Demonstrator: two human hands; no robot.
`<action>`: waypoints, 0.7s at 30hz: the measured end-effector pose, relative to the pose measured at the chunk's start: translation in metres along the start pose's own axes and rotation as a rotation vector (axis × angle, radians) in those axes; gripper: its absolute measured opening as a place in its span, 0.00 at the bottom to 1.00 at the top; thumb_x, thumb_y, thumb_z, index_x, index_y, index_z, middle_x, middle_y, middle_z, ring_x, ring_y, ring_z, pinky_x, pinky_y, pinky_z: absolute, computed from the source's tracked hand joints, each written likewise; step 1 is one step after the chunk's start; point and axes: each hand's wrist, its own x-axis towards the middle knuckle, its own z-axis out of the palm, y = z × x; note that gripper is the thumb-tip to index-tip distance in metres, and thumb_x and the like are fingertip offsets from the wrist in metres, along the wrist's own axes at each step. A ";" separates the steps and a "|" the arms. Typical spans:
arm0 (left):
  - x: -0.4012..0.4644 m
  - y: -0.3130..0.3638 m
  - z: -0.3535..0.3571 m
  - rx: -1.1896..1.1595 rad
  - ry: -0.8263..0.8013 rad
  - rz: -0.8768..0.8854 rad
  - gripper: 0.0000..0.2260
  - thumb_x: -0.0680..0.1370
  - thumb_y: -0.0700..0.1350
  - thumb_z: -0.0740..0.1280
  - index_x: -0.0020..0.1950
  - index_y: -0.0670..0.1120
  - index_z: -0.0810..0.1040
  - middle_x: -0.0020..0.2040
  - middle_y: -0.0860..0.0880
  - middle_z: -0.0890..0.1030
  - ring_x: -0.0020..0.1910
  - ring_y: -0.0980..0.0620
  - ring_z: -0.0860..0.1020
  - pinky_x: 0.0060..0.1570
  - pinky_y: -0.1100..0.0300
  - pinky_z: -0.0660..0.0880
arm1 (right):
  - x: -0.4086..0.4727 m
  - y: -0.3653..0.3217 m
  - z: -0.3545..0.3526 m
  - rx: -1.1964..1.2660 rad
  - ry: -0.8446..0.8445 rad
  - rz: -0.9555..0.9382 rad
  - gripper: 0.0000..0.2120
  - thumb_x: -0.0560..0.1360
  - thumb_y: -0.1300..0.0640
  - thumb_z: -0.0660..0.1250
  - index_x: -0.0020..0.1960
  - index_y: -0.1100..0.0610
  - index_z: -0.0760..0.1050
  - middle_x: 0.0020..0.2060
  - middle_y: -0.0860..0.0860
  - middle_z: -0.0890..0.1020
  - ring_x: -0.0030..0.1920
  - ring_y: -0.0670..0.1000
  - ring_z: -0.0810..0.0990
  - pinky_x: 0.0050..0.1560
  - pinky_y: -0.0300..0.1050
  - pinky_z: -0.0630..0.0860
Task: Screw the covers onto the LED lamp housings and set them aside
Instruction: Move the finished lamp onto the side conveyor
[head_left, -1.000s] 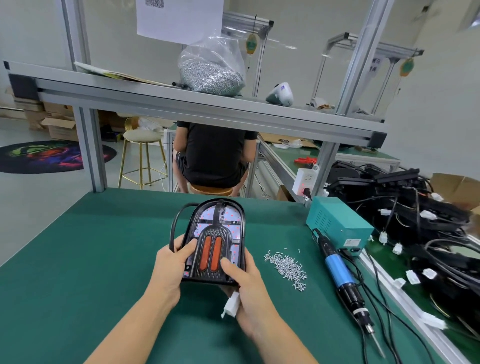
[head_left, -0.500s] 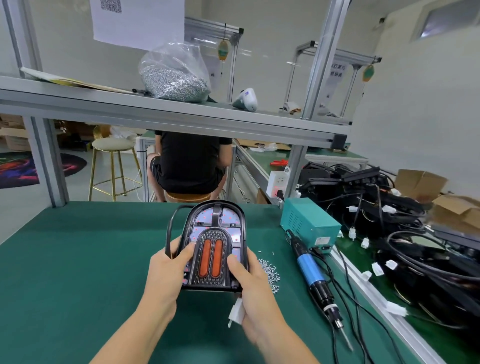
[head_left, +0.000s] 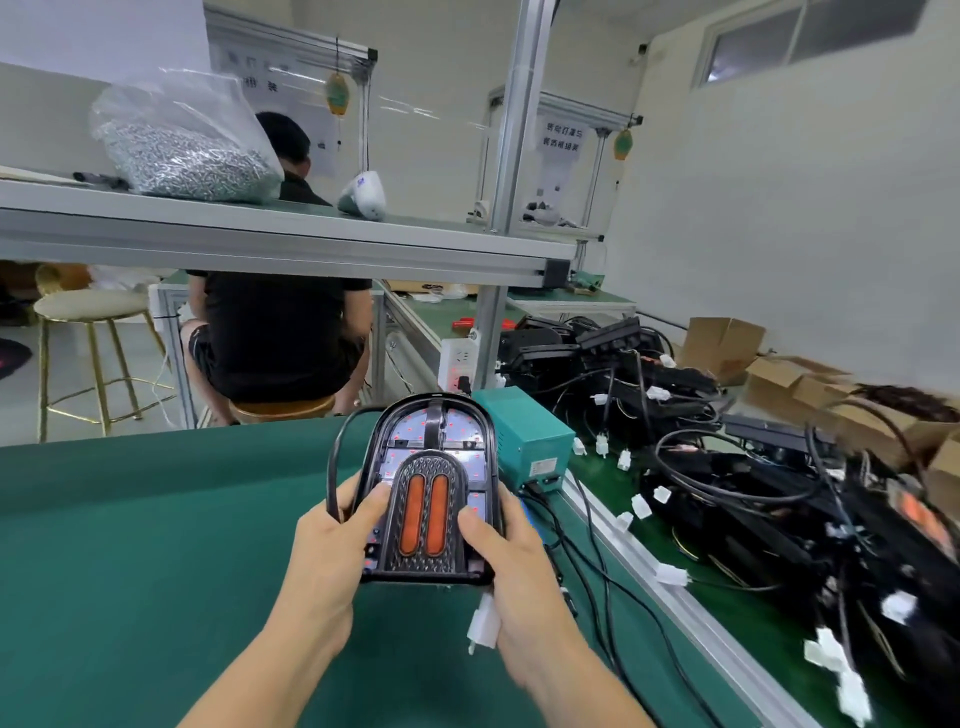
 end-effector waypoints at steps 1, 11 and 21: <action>0.001 0.000 0.009 0.003 -0.019 0.000 0.08 0.79 0.45 0.65 0.52 0.53 0.83 0.47 0.47 0.85 0.48 0.45 0.83 0.56 0.41 0.76 | -0.001 -0.004 -0.007 0.003 0.027 -0.005 0.26 0.77 0.55 0.69 0.73 0.45 0.66 0.65 0.48 0.78 0.65 0.52 0.77 0.69 0.55 0.70; 0.014 0.001 0.104 0.030 -0.217 -0.046 0.08 0.79 0.45 0.64 0.53 0.50 0.83 0.46 0.47 0.85 0.48 0.45 0.83 0.54 0.44 0.77 | -0.008 -0.044 -0.078 -0.106 0.214 -0.172 0.15 0.81 0.53 0.62 0.68 0.44 0.71 0.58 0.44 0.82 0.59 0.46 0.80 0.65 0.52 0.74; 0.029 -0.002 0.203 0.032 -0.364 -0.123 0.06 0.78 0.46 0.66 0.50 0.49 0.83 0.46 0.47 0.85 0.49 0.44 0.80 0.56 0.47 0.72 | -0.014 -0.082 -0.153 -0.143 0.444 -0.248 0.11 0.81 0.55 0.62 0.63 0.46 0.74 0.54 0.45 0.84 0.52 0.43 0.83 0.48 0.37 0.78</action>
